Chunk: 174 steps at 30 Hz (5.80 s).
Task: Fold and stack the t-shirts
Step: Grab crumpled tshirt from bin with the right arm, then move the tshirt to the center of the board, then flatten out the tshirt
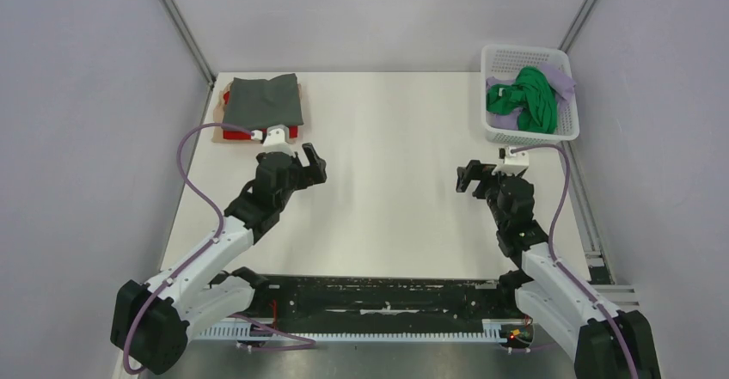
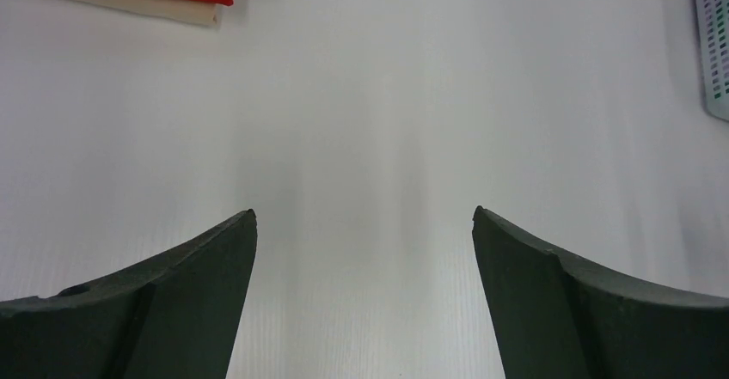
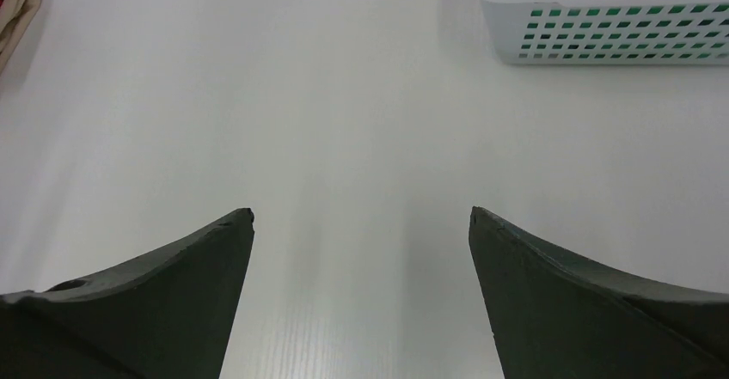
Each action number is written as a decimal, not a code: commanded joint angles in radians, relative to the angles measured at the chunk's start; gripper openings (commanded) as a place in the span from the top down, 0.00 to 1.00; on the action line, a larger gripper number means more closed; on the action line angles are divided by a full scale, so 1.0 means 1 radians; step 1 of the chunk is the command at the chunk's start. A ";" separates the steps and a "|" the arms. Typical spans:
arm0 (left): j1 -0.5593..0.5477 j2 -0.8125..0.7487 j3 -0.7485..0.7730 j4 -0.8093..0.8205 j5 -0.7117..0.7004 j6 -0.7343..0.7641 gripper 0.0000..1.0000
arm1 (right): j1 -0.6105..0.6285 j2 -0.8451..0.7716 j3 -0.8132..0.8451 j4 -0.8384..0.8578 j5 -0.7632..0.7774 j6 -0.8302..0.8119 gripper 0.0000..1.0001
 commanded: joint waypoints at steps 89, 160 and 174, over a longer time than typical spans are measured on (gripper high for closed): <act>0.000 0.015 0.032 0.022 -0.021 -0.021 0.00 | -0.189 0.944 1.548 -0.142 -0.232 -0.104 1.00; -0.095 0.492 0.018 0.005 0.204 -0.290 0.59 | 0.149 0.429 0.222 -0.403 -0.154 -0.040 0.21; -0.120 0.199 0.012 -0.090 -0.137 -0.255 0.98 | 0.204 0.363 0.196 -0.255 -0.190 0.015 1.00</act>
